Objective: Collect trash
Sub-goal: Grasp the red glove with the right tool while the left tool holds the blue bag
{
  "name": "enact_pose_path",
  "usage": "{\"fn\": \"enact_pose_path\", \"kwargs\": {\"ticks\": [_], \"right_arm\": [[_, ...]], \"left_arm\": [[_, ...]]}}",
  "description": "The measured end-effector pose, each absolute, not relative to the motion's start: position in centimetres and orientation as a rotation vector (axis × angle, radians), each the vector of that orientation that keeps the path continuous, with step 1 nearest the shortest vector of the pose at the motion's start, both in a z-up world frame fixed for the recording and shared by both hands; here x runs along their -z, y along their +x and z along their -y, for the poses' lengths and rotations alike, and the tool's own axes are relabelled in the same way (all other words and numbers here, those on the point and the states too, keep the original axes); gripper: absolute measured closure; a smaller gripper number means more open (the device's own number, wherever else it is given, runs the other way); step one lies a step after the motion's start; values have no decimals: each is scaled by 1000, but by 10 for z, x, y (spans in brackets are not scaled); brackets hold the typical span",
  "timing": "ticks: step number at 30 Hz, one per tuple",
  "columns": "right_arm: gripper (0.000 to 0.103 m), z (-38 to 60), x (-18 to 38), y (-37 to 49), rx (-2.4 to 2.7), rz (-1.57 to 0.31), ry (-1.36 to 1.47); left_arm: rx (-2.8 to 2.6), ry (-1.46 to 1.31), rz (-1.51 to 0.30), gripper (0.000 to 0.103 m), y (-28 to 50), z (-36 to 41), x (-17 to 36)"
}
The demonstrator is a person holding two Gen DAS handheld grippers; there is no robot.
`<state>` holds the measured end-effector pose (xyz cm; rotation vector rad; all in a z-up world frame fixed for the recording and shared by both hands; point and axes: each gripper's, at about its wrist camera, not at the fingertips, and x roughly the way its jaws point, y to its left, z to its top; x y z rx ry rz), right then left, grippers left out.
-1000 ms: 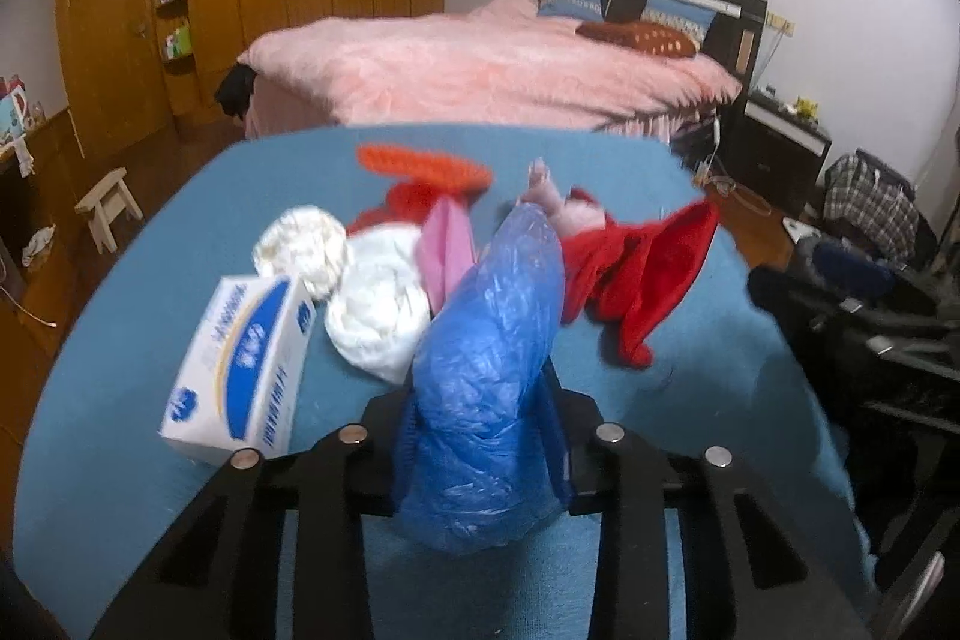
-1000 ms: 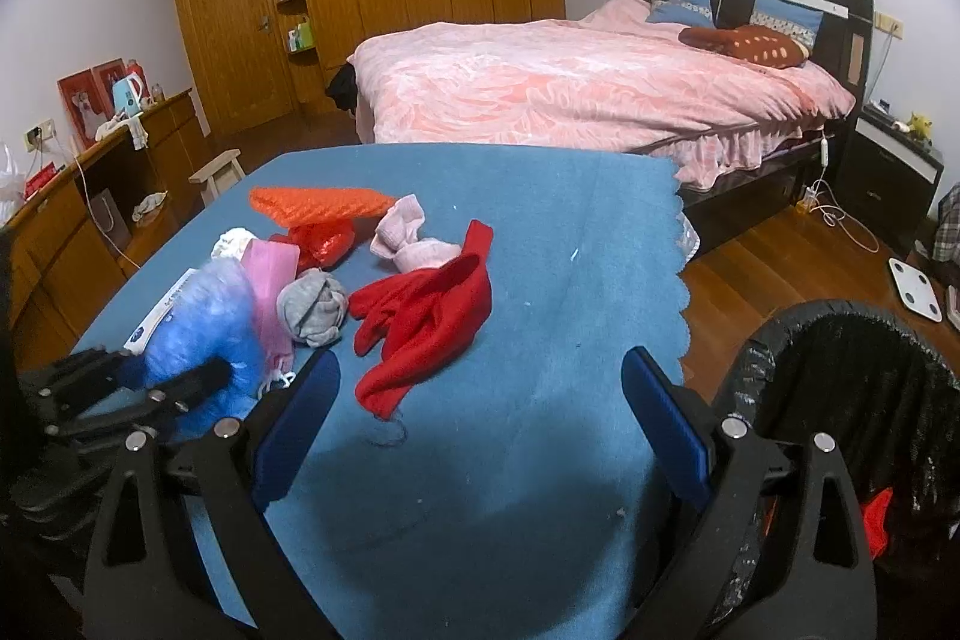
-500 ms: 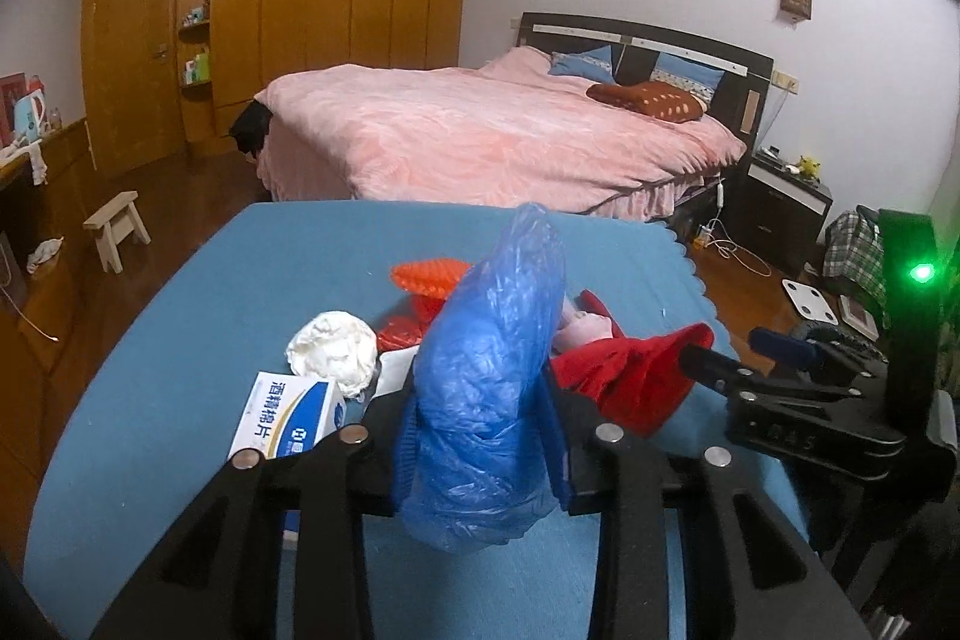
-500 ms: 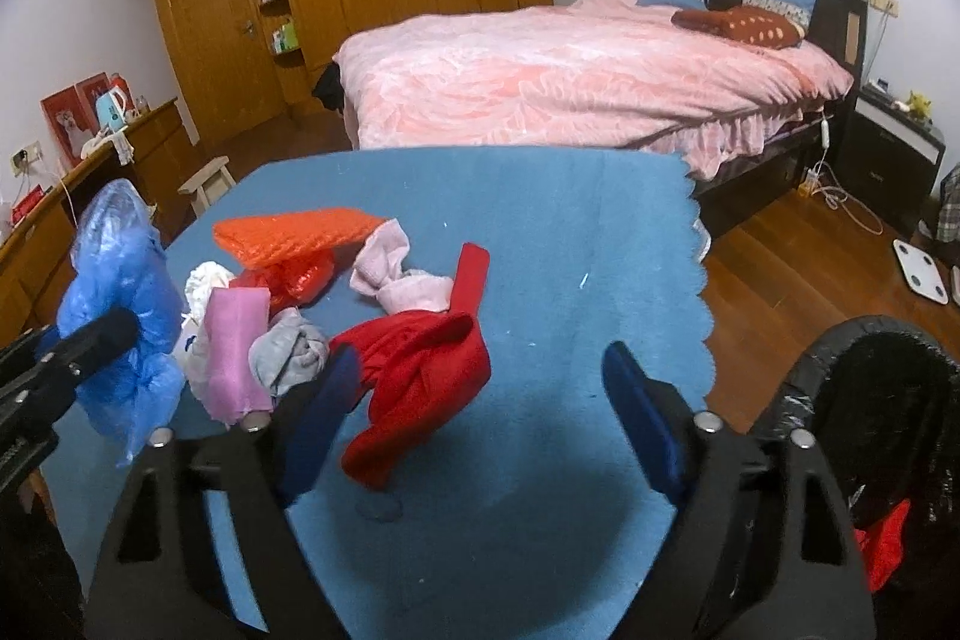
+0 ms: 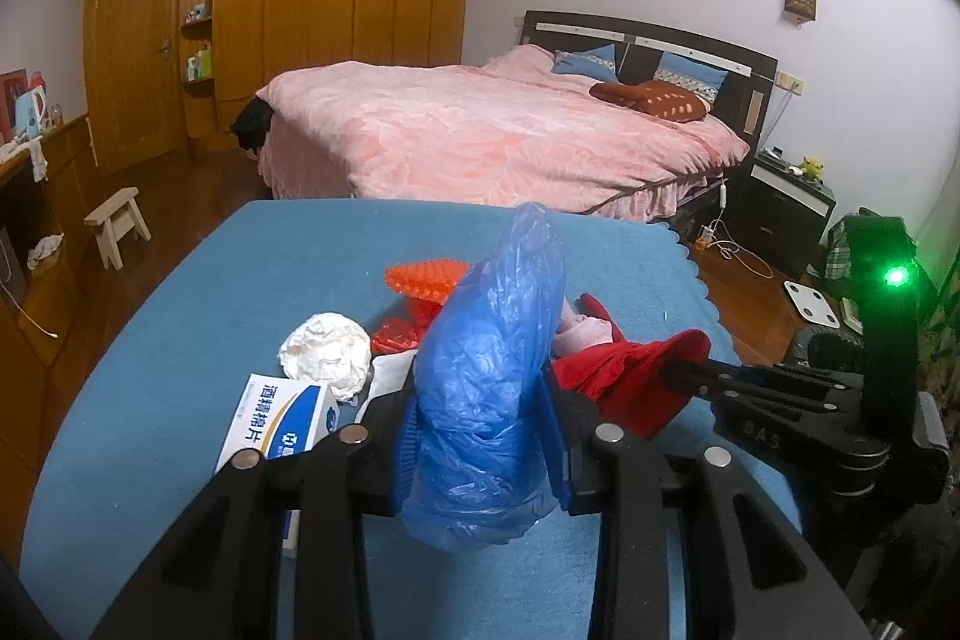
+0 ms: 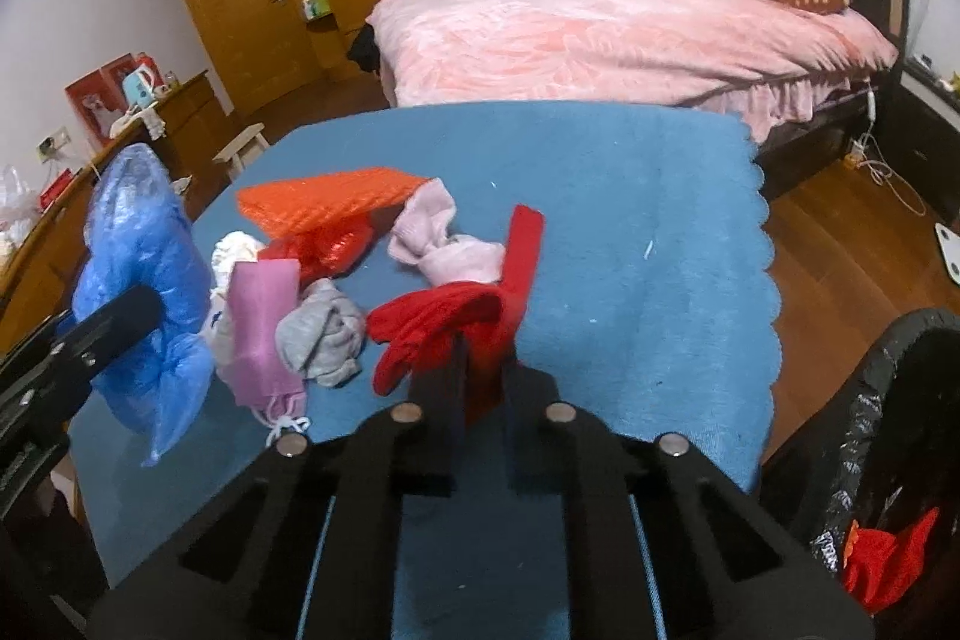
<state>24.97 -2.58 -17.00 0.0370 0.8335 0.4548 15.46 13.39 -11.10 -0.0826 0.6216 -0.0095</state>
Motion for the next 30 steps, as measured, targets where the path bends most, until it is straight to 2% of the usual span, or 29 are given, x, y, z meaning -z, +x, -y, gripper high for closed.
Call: {"fn": "enact_pose_path", "kwargs": {"ticks": [24,30], "right_arm": [[98,99,57,201,-464,-610,130],[95,114,61,199,-442,-631,135]], "left_arm": [[112,-67,-571,69,147,-88,74],[145,-59,-572,69,151,-69,72]]}}
